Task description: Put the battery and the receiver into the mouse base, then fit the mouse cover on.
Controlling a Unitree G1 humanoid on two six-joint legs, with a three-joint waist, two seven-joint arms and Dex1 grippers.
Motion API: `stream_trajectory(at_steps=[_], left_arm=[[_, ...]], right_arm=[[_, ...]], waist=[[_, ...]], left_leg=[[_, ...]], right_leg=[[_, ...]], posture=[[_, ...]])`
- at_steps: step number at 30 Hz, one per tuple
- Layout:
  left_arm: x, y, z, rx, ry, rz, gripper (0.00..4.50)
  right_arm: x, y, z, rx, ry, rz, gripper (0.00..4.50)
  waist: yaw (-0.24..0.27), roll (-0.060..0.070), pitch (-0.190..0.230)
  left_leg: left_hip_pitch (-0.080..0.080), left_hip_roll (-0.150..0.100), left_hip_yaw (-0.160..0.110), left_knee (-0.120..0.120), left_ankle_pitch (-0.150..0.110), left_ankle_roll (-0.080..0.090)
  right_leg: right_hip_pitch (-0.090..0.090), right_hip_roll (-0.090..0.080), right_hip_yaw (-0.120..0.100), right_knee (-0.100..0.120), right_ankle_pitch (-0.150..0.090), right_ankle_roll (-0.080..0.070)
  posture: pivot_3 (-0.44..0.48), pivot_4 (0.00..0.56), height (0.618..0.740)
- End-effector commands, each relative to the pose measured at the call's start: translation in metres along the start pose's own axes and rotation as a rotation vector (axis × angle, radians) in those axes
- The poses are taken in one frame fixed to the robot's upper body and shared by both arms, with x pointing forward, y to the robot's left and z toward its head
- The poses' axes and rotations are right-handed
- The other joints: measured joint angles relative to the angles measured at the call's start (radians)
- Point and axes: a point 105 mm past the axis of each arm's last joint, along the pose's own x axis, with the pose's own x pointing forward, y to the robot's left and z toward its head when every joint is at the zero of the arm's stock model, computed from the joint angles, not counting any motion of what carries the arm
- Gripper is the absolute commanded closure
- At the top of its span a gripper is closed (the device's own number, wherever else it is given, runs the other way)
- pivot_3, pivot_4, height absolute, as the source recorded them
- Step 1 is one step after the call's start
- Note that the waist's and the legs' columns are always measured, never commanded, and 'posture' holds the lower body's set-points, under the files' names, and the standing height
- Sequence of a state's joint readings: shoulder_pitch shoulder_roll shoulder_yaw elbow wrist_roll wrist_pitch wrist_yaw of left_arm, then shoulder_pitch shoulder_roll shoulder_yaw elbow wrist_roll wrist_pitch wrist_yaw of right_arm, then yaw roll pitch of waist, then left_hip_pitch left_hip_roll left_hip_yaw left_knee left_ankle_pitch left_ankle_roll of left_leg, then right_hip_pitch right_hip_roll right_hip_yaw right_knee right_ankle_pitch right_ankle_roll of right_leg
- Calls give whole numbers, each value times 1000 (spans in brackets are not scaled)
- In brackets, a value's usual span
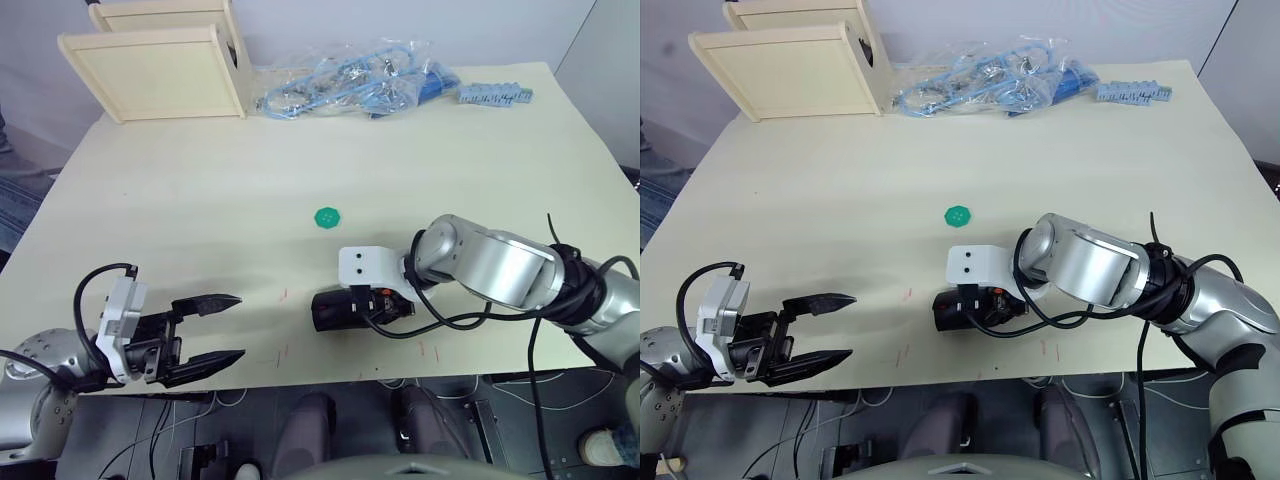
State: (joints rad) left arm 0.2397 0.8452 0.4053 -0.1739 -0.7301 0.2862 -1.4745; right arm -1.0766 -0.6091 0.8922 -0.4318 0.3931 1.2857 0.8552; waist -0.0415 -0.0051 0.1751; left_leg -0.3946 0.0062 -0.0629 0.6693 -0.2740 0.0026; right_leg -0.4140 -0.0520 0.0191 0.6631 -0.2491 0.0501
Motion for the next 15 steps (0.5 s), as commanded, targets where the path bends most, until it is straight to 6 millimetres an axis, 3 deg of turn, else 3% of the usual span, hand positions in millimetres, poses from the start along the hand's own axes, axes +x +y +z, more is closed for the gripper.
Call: stream_trajectory(at_steps=[1, 15], left_arm=[[-1, -1, 9, 45, -7, 5, 0], [0, -3, 9, 43, -9, 8, 0]], right_arm=[[1, 3, 3, -8, -1, 16, 2009], [3, 7, 10, -29, -25, 38, 2009]], waist=[[-1, 0, 0], [-3, 0, 0]], left_leg=[[0, 0, 0, 0, 0, 0], [1, 1, 0, 0, 0, 0]], right_leg=[[0, 0, 0, 0, 0, 0], [0, 1, 0, 0, 1, -1]], posture=[[0, 150, 740], [0, 150, 740]])
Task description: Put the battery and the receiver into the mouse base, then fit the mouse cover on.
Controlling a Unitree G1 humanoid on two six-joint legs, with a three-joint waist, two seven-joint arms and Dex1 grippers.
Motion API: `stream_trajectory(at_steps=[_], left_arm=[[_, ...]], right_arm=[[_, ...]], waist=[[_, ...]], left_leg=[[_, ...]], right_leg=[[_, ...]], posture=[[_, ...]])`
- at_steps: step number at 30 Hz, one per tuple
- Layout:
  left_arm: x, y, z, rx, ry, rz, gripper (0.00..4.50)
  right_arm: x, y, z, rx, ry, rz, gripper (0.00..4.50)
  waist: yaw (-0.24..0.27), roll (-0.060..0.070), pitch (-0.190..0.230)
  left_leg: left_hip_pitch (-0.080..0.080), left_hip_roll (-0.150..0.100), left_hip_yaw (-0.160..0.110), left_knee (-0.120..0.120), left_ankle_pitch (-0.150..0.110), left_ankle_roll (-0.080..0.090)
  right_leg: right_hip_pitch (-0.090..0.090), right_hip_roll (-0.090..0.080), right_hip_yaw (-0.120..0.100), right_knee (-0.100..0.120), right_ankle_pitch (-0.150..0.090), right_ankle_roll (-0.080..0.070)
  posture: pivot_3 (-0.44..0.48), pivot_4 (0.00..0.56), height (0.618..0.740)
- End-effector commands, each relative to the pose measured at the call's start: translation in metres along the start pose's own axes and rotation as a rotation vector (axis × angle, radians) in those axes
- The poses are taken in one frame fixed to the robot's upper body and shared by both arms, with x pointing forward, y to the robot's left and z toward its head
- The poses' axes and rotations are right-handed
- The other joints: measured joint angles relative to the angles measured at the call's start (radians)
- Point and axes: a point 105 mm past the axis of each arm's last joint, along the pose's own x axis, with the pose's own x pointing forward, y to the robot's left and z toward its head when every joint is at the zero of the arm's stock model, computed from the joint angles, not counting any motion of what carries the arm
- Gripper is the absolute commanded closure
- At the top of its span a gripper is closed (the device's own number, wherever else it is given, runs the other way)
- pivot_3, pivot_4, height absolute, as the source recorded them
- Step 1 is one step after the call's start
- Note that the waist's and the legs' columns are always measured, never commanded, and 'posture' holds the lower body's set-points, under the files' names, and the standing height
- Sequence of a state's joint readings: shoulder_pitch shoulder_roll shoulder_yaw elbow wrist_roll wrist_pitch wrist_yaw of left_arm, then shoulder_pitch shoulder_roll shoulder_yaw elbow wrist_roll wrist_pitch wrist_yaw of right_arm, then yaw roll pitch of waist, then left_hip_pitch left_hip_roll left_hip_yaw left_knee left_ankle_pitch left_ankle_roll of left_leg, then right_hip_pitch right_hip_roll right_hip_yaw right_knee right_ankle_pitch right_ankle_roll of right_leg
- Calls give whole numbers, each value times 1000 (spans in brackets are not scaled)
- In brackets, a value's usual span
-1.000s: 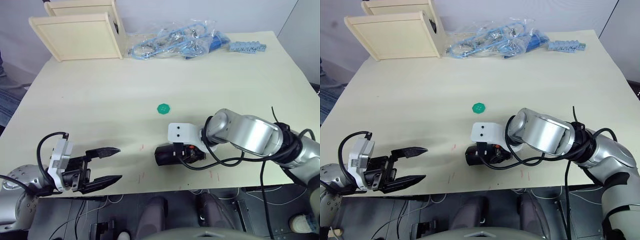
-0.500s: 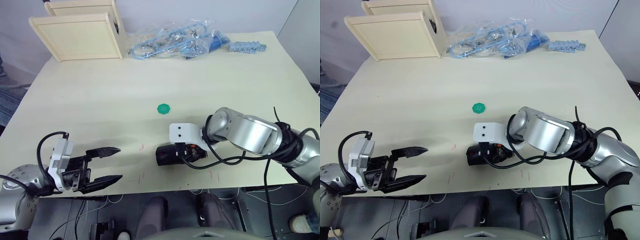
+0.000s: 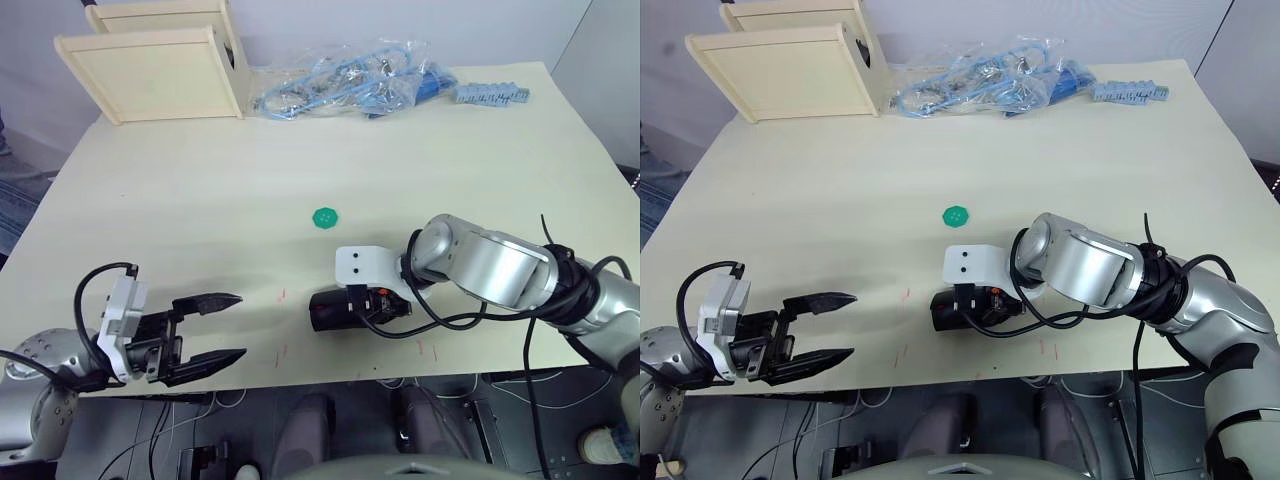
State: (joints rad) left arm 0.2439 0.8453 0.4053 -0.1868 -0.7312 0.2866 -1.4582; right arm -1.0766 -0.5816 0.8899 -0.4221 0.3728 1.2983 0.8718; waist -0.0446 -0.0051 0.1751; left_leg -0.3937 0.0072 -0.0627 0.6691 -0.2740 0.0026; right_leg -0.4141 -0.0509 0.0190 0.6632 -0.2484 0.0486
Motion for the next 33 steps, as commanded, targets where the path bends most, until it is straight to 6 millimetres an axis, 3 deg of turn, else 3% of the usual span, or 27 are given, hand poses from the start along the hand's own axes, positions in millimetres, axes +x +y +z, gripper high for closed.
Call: stream_trajectory(at_steps=[1, 33], left_arm=[[-1, -3, 8, 37, -10, 0, 0], [-3, -2, 7, 40, -8, 7, 0]], right_arm=[[1, 6, 6, -30, -22, 28, 2009], [1, 4, 10, -36, -39, 26, 2009]], waist=[[0, 0, 0], [1, 0, 0]], left_leg=[[0, 0, 0, 0, 0, 0], [-1, 0, 0, 0, 0, 0]], right_leg=[[0, 0, 0, 0, 0, 0], [0, 0, 0, 0, 0, 0]], posture=[[0, 150, 740], [0, 150, 740]])
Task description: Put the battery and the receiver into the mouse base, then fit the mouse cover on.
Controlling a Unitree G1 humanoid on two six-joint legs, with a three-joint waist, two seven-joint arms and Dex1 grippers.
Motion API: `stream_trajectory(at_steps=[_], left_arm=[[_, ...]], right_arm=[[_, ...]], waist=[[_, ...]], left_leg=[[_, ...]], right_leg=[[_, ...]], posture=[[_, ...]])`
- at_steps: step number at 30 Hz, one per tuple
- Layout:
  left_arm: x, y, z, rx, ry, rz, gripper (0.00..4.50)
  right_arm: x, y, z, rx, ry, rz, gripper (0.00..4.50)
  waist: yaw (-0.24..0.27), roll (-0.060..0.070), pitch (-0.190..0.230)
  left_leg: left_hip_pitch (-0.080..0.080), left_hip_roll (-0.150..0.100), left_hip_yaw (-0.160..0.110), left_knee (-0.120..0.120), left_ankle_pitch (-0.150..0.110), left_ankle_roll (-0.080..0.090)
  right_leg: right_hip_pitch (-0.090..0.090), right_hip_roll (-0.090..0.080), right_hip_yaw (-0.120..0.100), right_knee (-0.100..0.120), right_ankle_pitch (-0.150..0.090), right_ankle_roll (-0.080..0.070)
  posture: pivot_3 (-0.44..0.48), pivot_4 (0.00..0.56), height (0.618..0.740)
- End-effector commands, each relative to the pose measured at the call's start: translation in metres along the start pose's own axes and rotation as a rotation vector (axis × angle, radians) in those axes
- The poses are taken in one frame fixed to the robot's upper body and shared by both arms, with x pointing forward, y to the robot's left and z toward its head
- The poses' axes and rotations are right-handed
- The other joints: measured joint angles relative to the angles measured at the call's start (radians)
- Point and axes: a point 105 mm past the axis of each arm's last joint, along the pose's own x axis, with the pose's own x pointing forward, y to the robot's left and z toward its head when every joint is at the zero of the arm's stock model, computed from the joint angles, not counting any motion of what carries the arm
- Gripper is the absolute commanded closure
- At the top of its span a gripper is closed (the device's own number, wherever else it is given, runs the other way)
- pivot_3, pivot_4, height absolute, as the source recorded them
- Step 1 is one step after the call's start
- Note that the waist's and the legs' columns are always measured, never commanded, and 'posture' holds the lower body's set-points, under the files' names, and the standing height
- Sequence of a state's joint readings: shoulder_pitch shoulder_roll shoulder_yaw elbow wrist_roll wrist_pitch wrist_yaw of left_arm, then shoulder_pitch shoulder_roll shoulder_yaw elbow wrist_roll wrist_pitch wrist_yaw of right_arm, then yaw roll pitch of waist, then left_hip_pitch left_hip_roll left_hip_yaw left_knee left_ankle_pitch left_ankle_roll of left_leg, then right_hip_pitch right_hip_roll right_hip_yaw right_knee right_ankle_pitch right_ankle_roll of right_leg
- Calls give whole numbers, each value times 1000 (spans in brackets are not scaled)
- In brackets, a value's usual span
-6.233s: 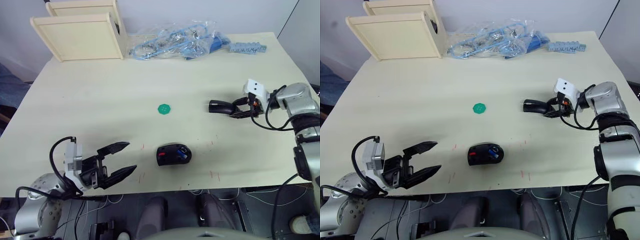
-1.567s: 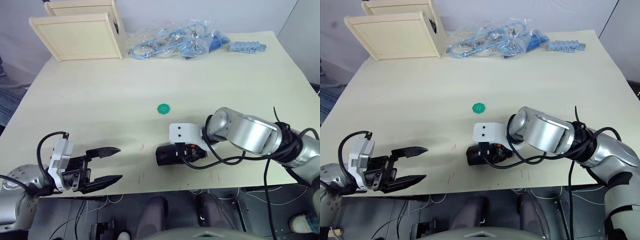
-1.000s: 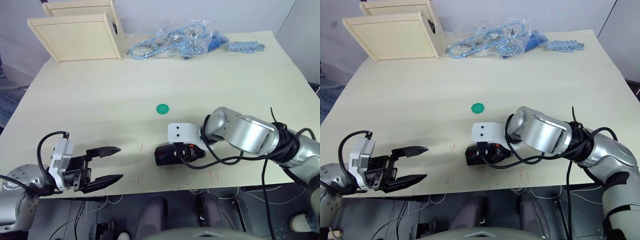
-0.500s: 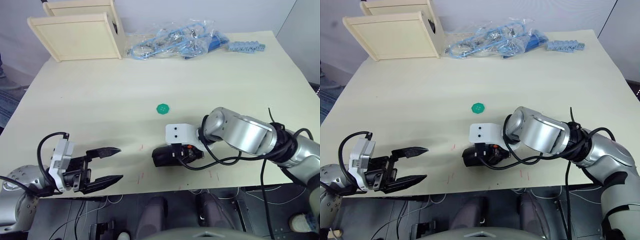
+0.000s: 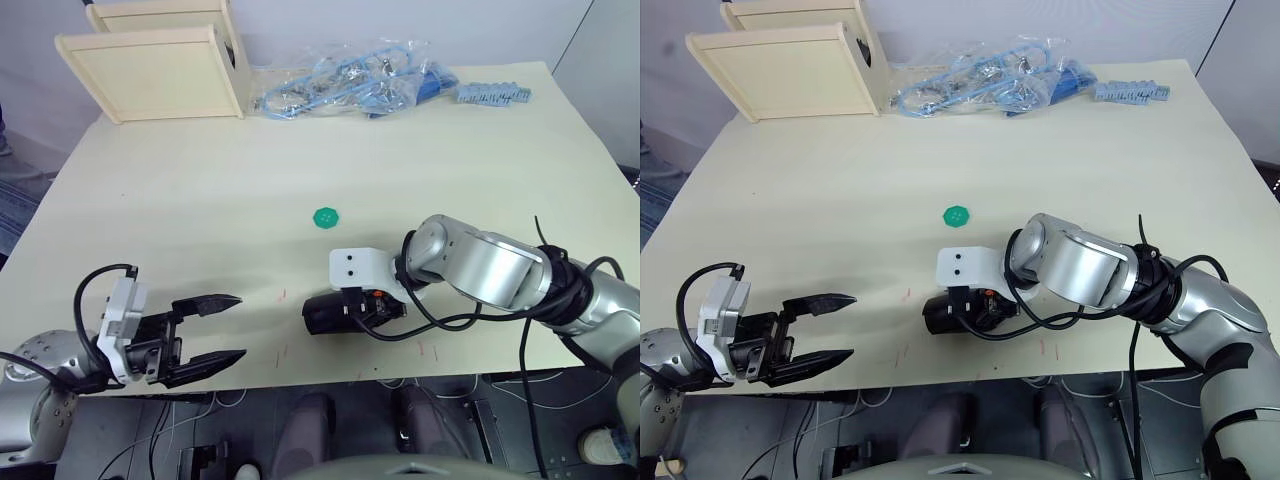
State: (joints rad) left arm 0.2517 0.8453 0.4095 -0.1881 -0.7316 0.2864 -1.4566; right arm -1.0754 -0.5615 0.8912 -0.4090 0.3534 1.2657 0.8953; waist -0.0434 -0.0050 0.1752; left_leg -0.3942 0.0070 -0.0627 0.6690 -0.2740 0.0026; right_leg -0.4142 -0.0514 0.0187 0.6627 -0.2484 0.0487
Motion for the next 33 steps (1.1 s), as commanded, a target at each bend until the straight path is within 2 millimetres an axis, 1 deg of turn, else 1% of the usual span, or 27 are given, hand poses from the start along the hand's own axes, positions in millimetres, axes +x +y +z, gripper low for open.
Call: stream_trajectory(at_steps=[1, 23, 33], left_arm=[[-2, -2, 8, 43, -10, 2, 0], [-2, -1, 8, 39, -11, 4, 0], [-3, -1, 7, 35, -9, 4, 0]], right_arm=[[-1, 3, 4, -8, -17, 11, 2009], [-4, 4, 10, 2, -47, 16, 2009], [-4, 1, 13, 8, -61, -1, 2009]], waist=[[0, 0, 0], [0, 0, 0], [0, 0, 0]], left_leg=[[0, 0, 0, 0, 0, 0], [0, 0, 0, 0, 0, 0], [0, 0, 0, 0, 0, 0]], right_leg=[[0, 0, 0, 0, 0, 0], [0, 0, 0, 0, 0, 0], [0, 0, 0, 0, 0, 0]], posture=[[0, 150, 740], [0, 150, 740], [0, 150, 740]])
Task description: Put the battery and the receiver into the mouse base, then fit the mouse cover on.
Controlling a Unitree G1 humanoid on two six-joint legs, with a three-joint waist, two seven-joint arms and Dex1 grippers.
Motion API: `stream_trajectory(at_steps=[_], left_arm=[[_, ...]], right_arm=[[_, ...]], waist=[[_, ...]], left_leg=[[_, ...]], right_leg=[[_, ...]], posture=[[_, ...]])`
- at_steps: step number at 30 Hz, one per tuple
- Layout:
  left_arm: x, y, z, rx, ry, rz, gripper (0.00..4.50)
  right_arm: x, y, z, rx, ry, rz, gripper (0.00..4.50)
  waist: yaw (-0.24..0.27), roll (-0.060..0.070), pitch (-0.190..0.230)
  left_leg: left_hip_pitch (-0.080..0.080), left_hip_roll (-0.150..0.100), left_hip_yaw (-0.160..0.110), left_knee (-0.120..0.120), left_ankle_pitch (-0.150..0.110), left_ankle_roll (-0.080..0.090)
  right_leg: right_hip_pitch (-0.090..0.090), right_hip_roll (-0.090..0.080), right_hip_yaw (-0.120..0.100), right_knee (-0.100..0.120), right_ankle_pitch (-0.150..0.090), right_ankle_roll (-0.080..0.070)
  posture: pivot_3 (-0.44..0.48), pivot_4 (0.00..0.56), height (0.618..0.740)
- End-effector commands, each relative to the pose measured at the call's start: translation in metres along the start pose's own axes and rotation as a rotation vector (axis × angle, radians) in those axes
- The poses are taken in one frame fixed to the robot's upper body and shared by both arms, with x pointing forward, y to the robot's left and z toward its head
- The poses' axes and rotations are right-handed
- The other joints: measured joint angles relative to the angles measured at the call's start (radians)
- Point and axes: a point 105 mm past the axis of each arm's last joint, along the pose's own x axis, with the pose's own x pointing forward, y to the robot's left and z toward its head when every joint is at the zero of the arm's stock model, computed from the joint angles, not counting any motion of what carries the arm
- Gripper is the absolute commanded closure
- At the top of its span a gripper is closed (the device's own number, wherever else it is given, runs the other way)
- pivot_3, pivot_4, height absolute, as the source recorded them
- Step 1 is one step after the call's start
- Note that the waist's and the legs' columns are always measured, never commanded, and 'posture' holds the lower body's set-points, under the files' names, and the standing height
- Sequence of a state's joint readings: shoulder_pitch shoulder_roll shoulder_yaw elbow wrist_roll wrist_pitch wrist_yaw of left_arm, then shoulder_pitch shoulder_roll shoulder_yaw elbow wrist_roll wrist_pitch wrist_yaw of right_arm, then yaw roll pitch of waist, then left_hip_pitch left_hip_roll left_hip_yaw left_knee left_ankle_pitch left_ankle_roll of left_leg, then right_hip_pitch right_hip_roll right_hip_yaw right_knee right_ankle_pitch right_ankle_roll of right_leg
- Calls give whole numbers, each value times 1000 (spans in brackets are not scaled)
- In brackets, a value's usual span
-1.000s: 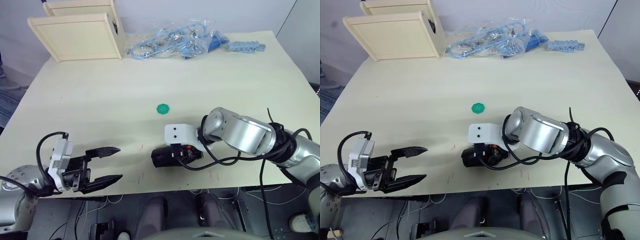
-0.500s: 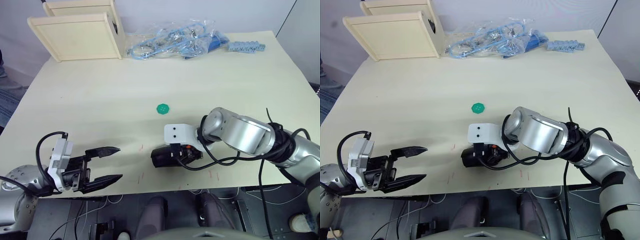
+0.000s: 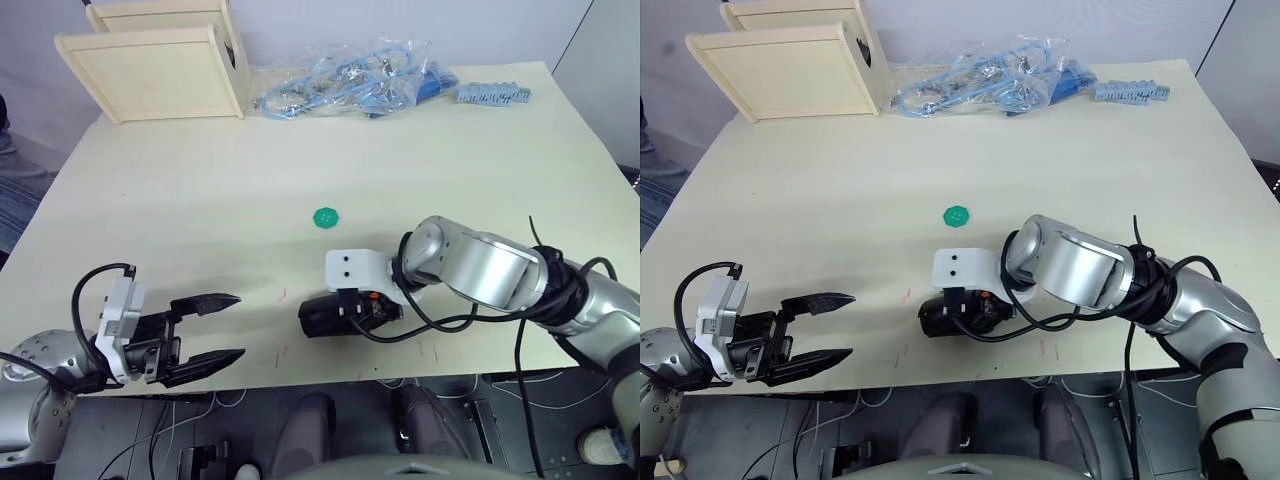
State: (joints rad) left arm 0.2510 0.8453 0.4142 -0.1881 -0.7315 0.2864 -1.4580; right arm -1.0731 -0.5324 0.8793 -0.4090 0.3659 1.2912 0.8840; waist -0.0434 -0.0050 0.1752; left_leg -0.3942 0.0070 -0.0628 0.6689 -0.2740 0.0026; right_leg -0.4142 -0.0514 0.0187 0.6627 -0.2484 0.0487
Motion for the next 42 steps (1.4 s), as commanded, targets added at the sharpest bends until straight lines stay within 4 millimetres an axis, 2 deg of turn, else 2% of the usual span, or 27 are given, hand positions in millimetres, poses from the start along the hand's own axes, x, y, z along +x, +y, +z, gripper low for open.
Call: stream_trajectory(at_steps=[1, 2, 6, 18, 23, 29, 42], left_arm=[[-3, -1, 6, 32, -9, 2, 0], [-3, -1, 6, 32, -9, 2, 0], [-3, -1, 6, 30, -8, 2, 0], [-2, 0, 6, 31, -11, 5, 0], [-3, 0, 6, 30, -12, 9, 0], [-4, 2, 7, 31, -10, 11, 0], [-3, 3, 9, 33, -6, 8, 0]], right_arm=[[-6, -2, 8, -1, -48, -9, 2009], [-6, -2, 7, -2, -47, -7, 2009], [-6, -3, 8, 2, -55, -14, 615], [-16, 1, 11, -25, -95, -14, 615], [-32, 9, 26, -37, -301, -16, 615], [-38, 14, 35, -77, -494, -36, 615], [-17, 4, 15, 2, -455, -50, 615]], waist=[[0, 0, 0], [0, 0, 0], [0, 0, 0], [1, 0, 0], [2, 0, 0], [2, -2, 0], [3, -2, 0]], left_leg=[[0, 0, 0, 0, 0, 0], [0, 0, 0, 0, 0, 0], [0, 0, 0, 0, 0, 0], [0, 0, 0, 0, 0, 0], [-1, 0, 0, 0, 0, 0], [-1, 0, 0, 0, 0, 0], [-1, 0, 0, 0, 0, 0]], right_leg=[[0, 0, 0, 0, 0, 0], [0, 0, 0, 0, 0, 0], [0, 0, 0, 0, 0, 0], [0, 0, 0, 0, 0, 0], [0, 0, 0, 0, 0, 0], [0, 0, 0, 0, 0, 0], [0, 0, 0, 0, 0, 0]], posture=[[0, 150, 740], [0, 150, 740], [0, 150, 740], [0, 150, 740], [0, 150, 740], [0, 150, 740], [0, 150, 740]])
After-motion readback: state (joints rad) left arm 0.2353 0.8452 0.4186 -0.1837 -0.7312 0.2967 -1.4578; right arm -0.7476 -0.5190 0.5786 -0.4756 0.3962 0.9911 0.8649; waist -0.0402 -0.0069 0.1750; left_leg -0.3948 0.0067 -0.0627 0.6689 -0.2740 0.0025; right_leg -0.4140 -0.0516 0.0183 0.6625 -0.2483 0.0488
